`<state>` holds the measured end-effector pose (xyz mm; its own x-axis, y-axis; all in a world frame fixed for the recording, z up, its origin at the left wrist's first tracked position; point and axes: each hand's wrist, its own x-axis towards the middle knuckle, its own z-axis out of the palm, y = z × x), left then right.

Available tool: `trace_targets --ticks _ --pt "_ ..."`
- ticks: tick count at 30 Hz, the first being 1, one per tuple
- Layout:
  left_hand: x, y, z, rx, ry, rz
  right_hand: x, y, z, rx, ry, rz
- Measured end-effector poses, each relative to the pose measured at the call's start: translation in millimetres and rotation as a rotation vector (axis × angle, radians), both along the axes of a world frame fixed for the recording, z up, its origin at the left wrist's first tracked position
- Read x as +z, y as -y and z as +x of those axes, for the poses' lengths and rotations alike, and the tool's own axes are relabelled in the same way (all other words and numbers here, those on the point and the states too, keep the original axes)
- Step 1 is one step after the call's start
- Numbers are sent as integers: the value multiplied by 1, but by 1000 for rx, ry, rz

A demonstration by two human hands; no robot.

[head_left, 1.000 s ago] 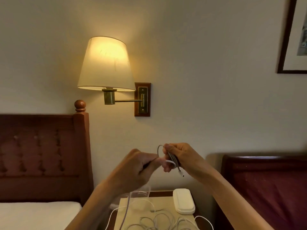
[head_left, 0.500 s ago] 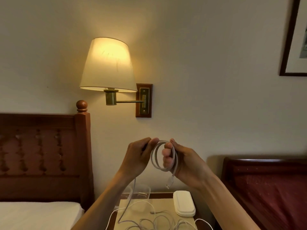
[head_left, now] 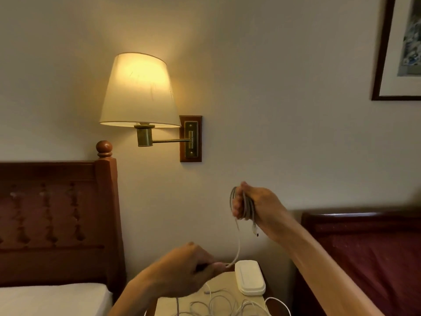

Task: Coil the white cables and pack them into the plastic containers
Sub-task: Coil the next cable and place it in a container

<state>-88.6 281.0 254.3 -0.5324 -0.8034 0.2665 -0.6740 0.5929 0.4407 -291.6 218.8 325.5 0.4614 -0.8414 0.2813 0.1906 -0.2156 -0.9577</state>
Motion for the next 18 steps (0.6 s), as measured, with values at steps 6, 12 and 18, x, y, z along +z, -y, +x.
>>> trace_targets --ticks 6,12,18 --pt "54 0 -4 58 -359 -588 -20 -17 18 2 -324 -249" --pt "50 32 3 203 -402 -647 -13 -23 22 183 -73 12" --pt "26 45 5 165 -521 -459 -10 -17 10 381 234 306"
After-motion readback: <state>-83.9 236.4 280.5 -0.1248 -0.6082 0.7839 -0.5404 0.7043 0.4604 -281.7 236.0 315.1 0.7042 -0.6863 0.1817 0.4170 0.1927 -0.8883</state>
